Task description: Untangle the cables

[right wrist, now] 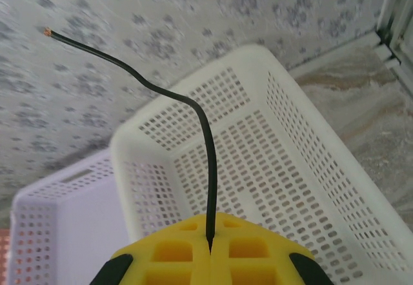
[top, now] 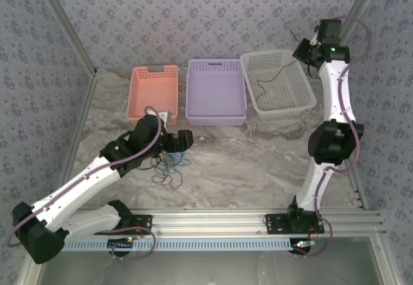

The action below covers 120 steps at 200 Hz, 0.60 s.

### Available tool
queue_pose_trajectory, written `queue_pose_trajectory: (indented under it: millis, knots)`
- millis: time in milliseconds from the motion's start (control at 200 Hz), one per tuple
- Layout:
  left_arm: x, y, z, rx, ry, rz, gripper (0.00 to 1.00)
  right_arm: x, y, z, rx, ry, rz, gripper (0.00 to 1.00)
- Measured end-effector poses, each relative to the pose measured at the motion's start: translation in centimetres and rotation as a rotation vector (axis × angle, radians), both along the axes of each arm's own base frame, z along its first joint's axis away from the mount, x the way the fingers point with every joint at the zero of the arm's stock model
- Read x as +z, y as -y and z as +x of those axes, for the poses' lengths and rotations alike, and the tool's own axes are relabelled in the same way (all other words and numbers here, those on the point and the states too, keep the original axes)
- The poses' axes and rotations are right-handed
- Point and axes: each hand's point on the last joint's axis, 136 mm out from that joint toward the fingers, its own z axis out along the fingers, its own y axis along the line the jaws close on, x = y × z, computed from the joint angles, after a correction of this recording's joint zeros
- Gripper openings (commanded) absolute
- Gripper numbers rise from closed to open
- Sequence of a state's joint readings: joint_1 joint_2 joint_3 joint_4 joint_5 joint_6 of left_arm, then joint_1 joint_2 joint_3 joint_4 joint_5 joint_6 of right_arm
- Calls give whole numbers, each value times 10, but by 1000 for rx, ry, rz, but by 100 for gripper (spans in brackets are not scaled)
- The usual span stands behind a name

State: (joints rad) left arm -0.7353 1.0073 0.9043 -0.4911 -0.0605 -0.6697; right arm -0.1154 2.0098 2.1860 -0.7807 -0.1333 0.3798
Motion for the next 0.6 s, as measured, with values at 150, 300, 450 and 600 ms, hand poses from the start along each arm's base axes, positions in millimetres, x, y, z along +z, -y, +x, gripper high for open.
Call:
queue_pose_trajectory:
  millis: [150,300,450,600]
  knots:
    - [-16,-1,10,16,-39,14,99,-35,0,28,5,-56,7,0]
    - [-35,4,12,4,-81,29,99,-83,1,54,12,-116,29,3]
    - [-40,7,13,-4,-93,27,99,-124,1,76,7,-154,84,32]
    - [-39,7,15,-2,-89,18,99,-141,1,80,14,-179,97,52]
